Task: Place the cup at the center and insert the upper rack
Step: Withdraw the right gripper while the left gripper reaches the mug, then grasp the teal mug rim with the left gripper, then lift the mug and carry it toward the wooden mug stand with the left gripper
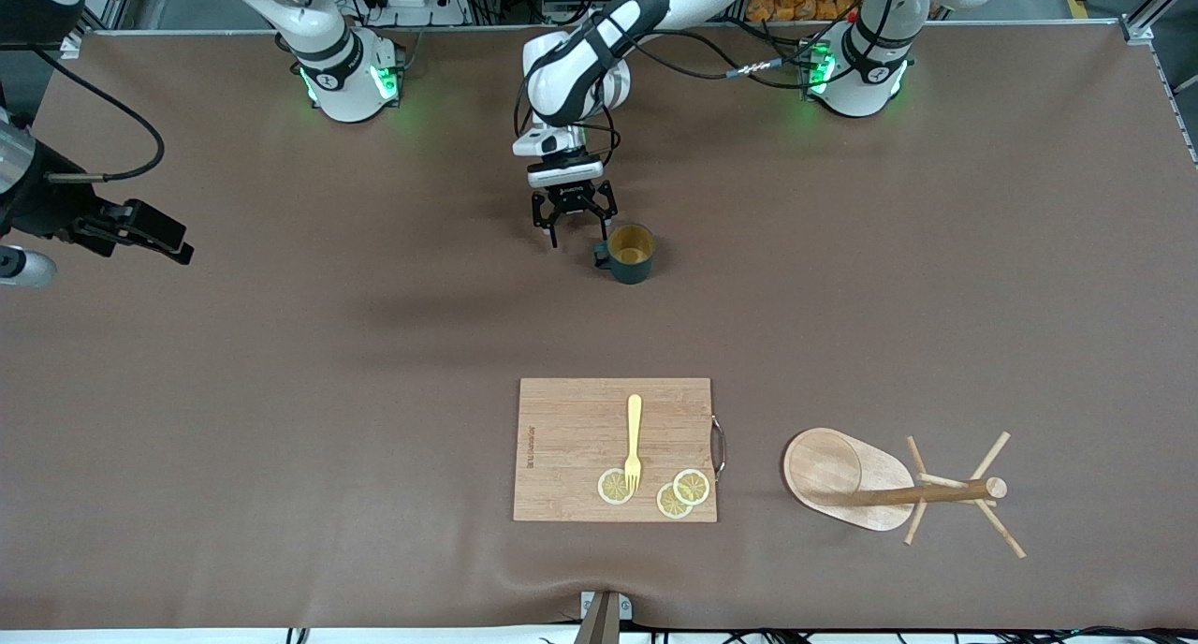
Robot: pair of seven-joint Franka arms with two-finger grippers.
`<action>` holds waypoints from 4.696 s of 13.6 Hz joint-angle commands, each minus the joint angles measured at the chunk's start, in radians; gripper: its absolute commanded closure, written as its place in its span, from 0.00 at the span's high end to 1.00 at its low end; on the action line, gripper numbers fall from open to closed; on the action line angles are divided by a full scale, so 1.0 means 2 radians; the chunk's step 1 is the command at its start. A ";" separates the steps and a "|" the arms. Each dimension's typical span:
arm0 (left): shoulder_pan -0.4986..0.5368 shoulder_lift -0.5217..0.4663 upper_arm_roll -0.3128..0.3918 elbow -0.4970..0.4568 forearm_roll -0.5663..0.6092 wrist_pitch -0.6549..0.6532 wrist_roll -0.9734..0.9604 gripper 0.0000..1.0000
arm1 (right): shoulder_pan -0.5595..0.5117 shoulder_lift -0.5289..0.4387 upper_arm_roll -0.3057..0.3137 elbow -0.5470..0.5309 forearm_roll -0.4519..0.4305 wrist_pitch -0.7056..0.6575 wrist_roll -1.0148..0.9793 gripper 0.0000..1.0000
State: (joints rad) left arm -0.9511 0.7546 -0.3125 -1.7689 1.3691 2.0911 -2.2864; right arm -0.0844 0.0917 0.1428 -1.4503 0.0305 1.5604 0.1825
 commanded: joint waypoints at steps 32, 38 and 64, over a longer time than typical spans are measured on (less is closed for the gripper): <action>0.005 0.037 0.037 0.145 -0.016 -0.038 -0.019 0.00 | 0.054 -0.042 -0.051 0.030 -0.036 -0.039 -0.006 1.00; 0.041 0.030 0.028 0.212 -0.088 -0.038 0.010 0.00 | 0.054 -0.041 -0.051 0.029 -0.035 -0.039 -0.004 1.00; 0.222 -0.089 0.030 0.249 -0.507 -0.032 0.336 0.00 | 0.058 -0.043 -0.049 0.029 -0.029 -0.044 -0.002 1.00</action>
State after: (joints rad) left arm -0.5189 0.6074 -0.2472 -1.2555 0.3917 2.0211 -1.6146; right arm 0.0255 0.0201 0.0448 -1.3911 -0.0236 1.4830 0.1706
